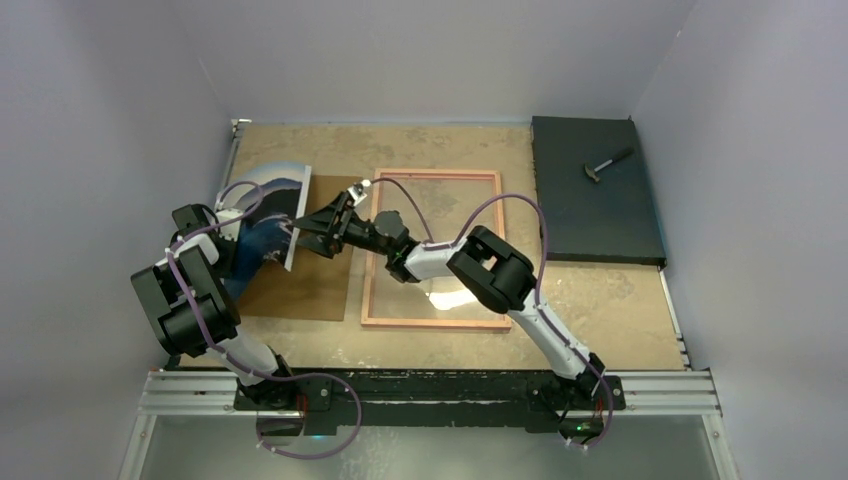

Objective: Put the photo into the frame

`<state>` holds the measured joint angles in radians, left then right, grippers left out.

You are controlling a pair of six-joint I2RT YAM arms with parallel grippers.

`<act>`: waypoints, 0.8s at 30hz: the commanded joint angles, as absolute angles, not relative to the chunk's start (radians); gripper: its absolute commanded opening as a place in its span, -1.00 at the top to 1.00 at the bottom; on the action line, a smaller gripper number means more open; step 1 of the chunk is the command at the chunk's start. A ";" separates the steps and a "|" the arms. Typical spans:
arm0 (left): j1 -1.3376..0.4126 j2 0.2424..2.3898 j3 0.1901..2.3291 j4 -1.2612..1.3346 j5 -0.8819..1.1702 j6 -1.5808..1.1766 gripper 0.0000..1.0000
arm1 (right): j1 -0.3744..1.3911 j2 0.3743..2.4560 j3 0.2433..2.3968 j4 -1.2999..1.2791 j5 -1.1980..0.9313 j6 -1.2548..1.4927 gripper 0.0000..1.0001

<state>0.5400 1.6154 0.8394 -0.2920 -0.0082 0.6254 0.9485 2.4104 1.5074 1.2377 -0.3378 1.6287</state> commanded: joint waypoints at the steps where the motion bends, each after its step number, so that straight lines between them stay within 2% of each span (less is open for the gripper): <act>1: 0.525 1.638 0.798 -0.417 0.107 0.619 0.92 | 0.960 2.439 1.679 1.111 -0.335 1.612 -0.76; 6: 0.525 1.637 0.801 -0.423 0.122 0.618 0.92 | 0.978 2.409 1.697 0.908 -0.296 1.551 -0.76; 11: 0.525 1.634 0.802 -0.426 0.124 0.621 0.93 | 0.988 2.424 1.686 0.947 -0.279 1.557 -0.77; 20: 0.525 1.627 0.810 -0.441 0.135 0.621 0.93 | 1.014 2.573 1.934 0.929 -0.351 1.510 -0.86; 24: 0.526 1.626 0.816 -0.449 0.140 0.619 0.93 | 1.019 2.586 1.956 0.957 -0.328 1.494 -0.90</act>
<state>0.5400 1.6054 0.8394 -0.3119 0.0380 0.6258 1.0084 2.6041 1.9022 0.9096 -0.3321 1.5368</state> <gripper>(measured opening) 0.038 0.941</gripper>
